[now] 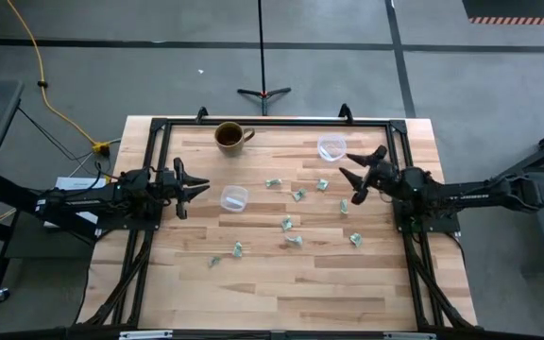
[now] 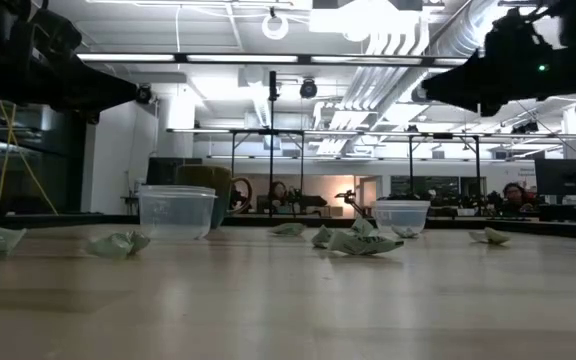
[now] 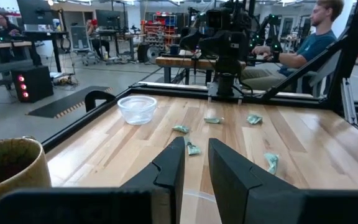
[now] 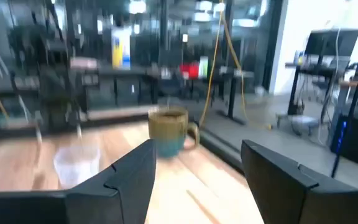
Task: Pick and place Stevia / Truvia into bins
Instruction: Put the stevia packet into the top container
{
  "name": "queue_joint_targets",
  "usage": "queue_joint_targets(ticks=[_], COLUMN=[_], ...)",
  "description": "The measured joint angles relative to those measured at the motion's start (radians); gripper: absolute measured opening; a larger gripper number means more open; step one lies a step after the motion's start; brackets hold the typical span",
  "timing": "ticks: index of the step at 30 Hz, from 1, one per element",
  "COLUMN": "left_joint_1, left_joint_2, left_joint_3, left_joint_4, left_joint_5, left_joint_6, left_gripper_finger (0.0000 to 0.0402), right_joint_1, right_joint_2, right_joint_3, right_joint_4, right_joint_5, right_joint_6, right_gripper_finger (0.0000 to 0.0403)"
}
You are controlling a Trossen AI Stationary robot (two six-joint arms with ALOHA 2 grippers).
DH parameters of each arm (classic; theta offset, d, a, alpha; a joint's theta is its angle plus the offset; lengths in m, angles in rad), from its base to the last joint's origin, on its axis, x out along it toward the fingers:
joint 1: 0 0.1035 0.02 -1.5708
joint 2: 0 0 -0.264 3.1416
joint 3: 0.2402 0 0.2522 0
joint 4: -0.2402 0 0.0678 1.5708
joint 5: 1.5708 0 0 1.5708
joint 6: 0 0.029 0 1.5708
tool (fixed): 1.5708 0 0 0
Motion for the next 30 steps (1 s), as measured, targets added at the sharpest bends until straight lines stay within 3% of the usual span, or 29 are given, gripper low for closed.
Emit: queue_joint_targets(ticks=[5, 9, 11, 16, 22, 30], left_joint_1=[0.000, 0.000, 0.000, 0.000, 0.000, 0.000], left_joint_2=[0.000, 0.000, 0.000, 0.000, 0.000, 0.000], left_joint_3=[0.000, 0.000, 0.000, 0.000, 0.000, 0.000], left_joint_4=[0.000, 0.005, 0.005, 0.005, 0.005, 0.005], left_joint_5=[-0.007, -0.060, -0.076, -0.082, -0.082, -0.082], left_joint_6=[0.005, 0.008, 0.007, 0.006, 0.007, 0.007], left_gripper_finger=[0.0106, 0.0106, 0.0106, 0.0106, 0.0106, 0.0106], right_joint_1=[0.000, 0.000, 0.000, 0.000, 0.001, 0.001], right_joint_2=[0.124, 0.218, 0.255, 0.344, 0.456, 0.606], right_joint_3=[0.153, 0.285, 0.347, 0.462, 0.488, 0.488], right_joint_4=[-0.126, -0.333, -0.479, -0.761, -0.970, -1.064], right_joint_5=[0.079, 0.219, 0.231, 0.090, -0.066, -0.227], right_joint_6=[-0.048, 0.127, 0.237, 0.503, 0.783, 1.020], right_gripper_finger=[0.0240, 0.0237, 0.0235, 0.0232, 0.0232, 0.0223])
